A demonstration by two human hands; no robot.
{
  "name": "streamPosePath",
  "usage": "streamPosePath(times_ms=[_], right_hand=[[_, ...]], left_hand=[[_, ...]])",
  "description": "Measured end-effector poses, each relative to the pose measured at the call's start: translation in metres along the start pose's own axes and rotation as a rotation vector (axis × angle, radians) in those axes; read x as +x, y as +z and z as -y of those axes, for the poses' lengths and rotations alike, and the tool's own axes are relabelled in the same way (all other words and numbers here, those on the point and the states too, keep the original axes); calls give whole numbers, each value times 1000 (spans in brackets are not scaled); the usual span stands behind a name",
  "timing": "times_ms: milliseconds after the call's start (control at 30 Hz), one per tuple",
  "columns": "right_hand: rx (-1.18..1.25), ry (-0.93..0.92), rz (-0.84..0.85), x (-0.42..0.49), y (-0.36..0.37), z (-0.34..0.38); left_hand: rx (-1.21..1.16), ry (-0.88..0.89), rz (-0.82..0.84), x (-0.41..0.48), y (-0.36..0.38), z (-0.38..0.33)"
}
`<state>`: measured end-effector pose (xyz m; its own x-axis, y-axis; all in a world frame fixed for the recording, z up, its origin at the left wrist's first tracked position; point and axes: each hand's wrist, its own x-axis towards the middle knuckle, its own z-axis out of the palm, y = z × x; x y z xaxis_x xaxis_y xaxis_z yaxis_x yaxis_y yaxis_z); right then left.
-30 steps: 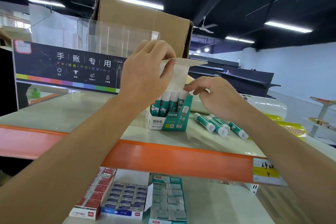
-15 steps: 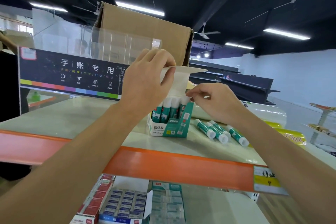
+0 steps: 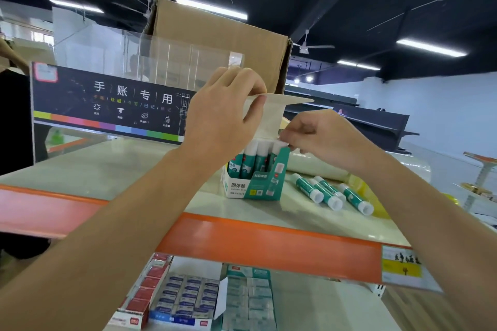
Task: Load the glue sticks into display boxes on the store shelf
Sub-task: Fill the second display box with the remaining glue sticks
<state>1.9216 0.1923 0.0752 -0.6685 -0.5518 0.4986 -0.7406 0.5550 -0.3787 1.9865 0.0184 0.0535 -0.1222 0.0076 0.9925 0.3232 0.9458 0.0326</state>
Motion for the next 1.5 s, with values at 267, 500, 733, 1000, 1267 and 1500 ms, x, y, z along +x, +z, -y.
streamPosePath(times_ms=[267, 500, 733, 1000, 1267, 1500], right_hand=[[61, 34, 146, 6, -8, 9], [-109, -14, 64, 3, -4, 7], [-161, -8, 70, 5, 0, 15], [-134, 25, -44, 4, 3, 9], [-243, -30, 38, -2, 1, 7], [-221, -41, 63, -10, 5, -7]], left_hand=[[1, -12, -1, 0, -1, 1], [-7, -7, -11, -1, 1, 3], [-9, -3, -7, 0, 2, 3], [-5, 1, -7, 0, 2, 2], [-5, 3, -8, 0, 3, 3], [4, 7, -13, 0, 2, 1]])
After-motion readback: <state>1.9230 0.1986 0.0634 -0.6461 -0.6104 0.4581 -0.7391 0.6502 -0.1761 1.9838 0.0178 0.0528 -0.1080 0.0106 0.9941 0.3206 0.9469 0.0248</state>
